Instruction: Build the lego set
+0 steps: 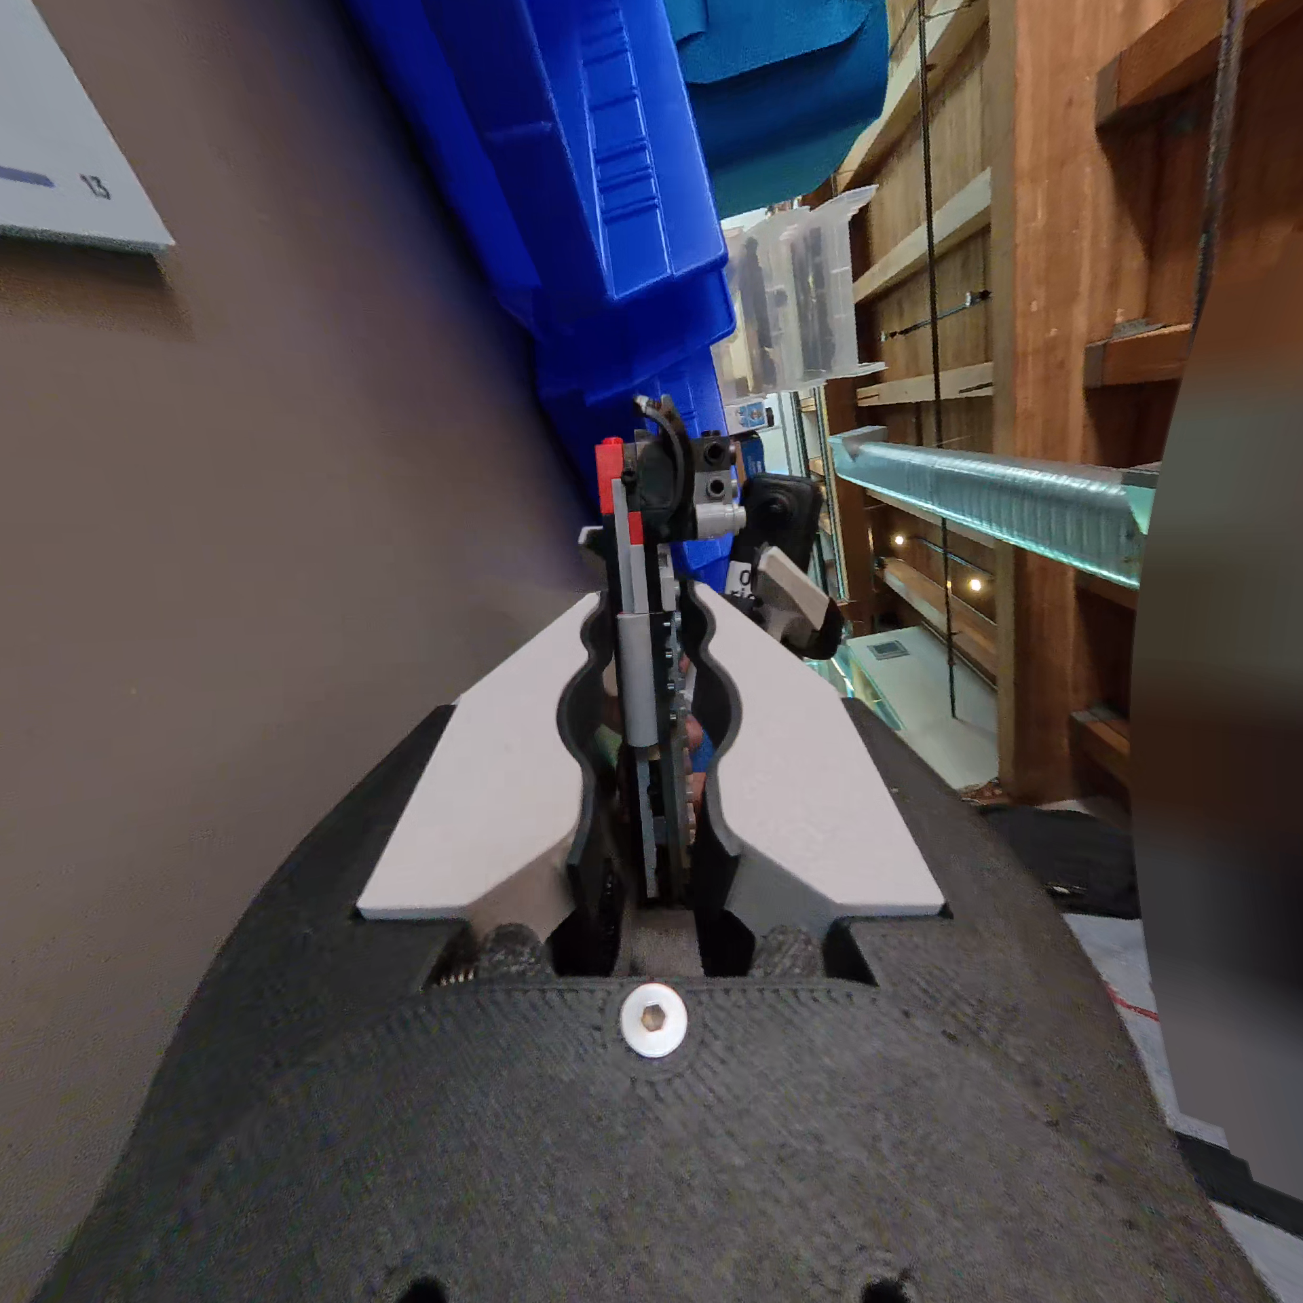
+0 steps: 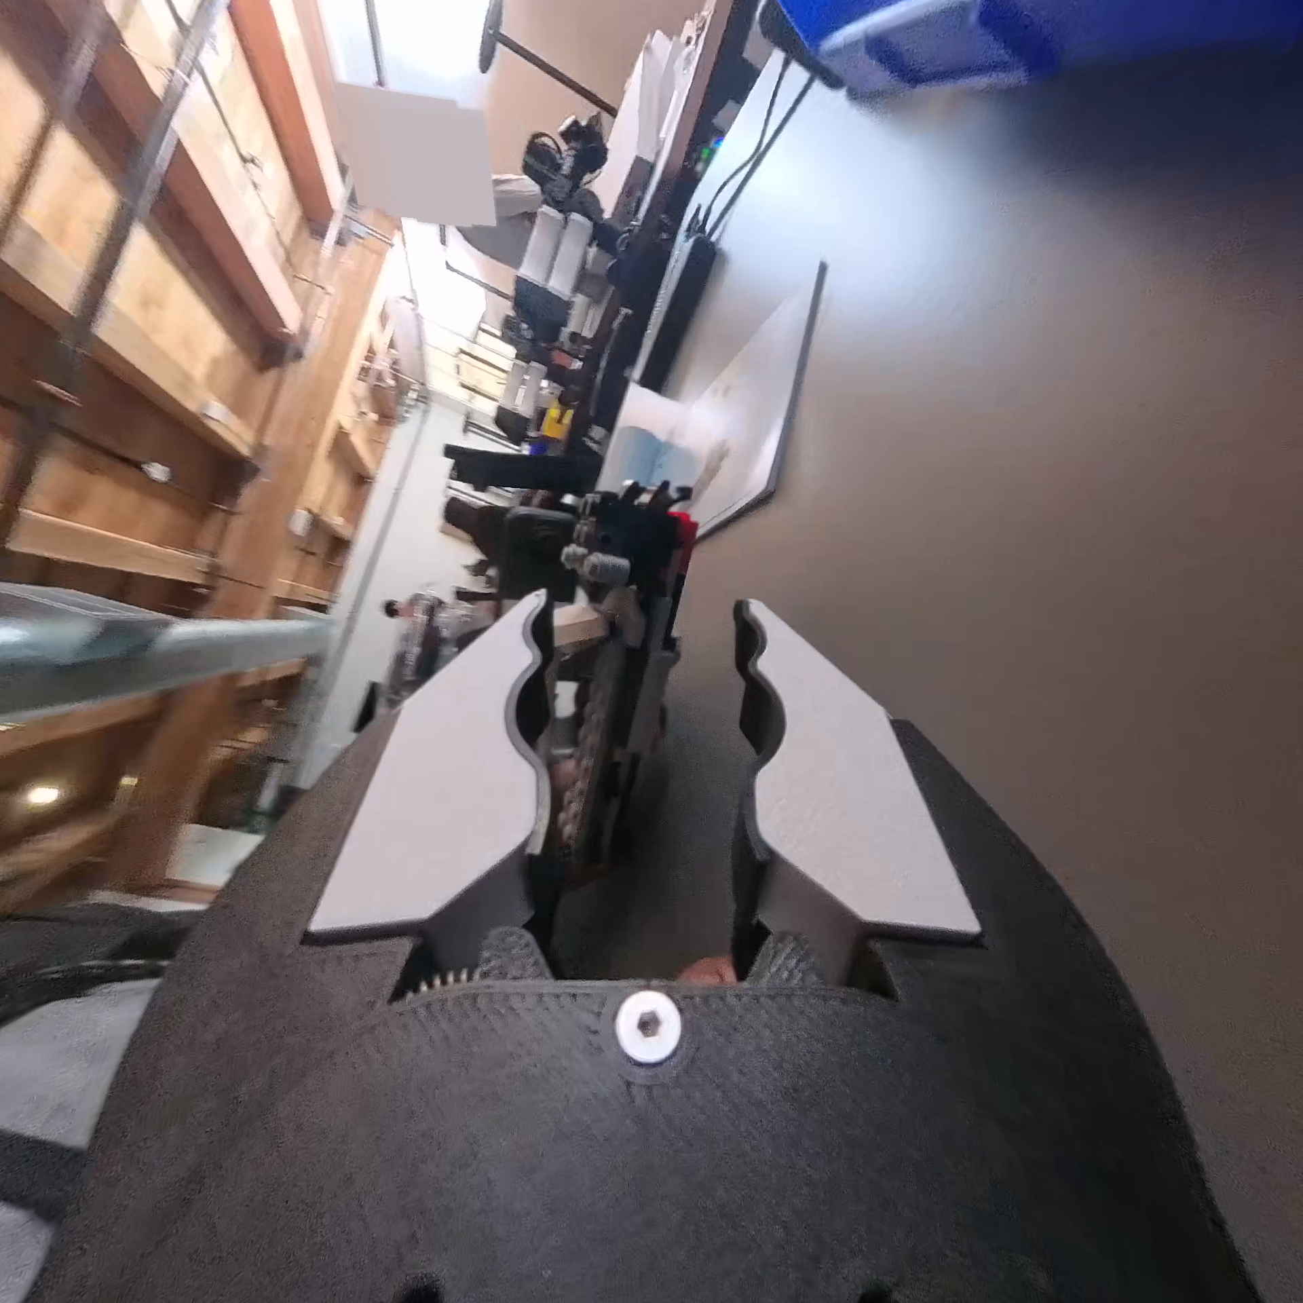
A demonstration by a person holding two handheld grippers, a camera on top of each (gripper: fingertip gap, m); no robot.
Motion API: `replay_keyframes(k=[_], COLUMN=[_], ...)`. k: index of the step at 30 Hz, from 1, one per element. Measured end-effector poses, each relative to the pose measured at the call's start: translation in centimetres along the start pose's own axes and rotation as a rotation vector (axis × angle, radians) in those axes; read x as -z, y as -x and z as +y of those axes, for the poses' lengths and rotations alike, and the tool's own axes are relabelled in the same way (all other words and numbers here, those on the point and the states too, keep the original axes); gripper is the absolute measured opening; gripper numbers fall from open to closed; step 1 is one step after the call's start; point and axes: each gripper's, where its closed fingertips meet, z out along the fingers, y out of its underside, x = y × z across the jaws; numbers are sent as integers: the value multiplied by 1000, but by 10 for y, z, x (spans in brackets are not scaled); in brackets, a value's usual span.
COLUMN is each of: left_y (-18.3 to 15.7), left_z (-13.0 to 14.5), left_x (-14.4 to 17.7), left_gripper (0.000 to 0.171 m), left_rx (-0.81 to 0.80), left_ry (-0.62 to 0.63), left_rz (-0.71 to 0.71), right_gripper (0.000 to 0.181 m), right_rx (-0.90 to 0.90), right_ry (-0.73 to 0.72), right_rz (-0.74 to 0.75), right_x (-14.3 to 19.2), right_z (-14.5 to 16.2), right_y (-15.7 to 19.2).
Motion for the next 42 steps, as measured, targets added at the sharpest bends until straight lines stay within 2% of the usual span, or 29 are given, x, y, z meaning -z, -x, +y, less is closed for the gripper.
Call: replay_keyframes(k=[2,7,15,20,29,34,42], left_y=[0,1,-1,-1,0,-1,0], left_z=[1,4,9,11,9,6,7], left_x=[0,1,2,2,2,4,4], left_gripper=[18,18,18,20,19,19,19], left_rx=[-25,-66,-137,-191,-175,-155,-168], left_ry=[-4,-6,4,10,-3,-15,-16], left_rz=[-15,-44,-62,-94,-88,-77,-85], right_gripper=[53,51,45,32,33,40,37], right_rx=[10,-101,-114,-79,-126,-136,-144], right_ry=[5,29,26,13,15,6,3], right_rz=[6,-58,-61,-68,-101,-117,-100], right_x=[-2,-10,-12,-11,-13,-12,-12], right_z=[-1,7,9,9,9,8,8], right_y=[0,4,5,10,11,13,9])
